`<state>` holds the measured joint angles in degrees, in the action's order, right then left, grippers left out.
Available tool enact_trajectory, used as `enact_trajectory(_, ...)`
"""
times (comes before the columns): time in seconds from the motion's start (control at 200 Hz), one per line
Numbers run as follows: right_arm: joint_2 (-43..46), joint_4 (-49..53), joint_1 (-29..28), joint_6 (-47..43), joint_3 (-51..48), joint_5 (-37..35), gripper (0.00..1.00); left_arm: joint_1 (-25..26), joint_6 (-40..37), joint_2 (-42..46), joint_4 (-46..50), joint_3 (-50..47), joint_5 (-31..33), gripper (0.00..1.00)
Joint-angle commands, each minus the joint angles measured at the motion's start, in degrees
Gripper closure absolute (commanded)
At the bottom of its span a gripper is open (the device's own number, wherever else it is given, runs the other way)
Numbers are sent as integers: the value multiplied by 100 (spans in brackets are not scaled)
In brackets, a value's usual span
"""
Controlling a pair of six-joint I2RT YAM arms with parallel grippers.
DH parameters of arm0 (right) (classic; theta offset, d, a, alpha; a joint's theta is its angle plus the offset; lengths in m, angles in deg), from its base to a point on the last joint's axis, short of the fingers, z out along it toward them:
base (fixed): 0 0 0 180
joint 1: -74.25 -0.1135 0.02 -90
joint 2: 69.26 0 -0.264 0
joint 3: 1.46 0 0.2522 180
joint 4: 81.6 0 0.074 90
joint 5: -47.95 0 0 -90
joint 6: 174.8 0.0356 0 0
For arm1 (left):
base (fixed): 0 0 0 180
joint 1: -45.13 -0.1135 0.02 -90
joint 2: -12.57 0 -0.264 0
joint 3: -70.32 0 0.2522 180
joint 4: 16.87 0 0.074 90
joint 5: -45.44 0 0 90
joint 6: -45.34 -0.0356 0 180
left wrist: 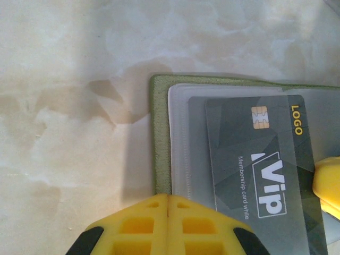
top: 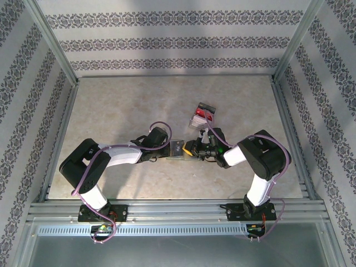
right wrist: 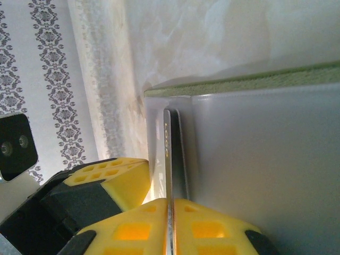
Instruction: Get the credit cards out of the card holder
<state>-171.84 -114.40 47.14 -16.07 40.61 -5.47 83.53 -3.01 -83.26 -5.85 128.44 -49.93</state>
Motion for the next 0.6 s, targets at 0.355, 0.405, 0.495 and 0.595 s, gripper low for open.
enact_trajectory(0.355,162,-157,66,-199,-129,-28,100,-15,-118,359,299,64,124,95)
enact_trajectory(0.405,173,-160,75,-209,-151,-37,100,-14,-156,417,322,111,95,95)
enact_trajectory(0.495,211,-151,75,-228,-200,-45,100,-10,-231,486,322,193,4,93)
enact_trajectory(0.595,239,-142,75,-237,-193,-45,100,-10,-310,380,231,301,-107,91)
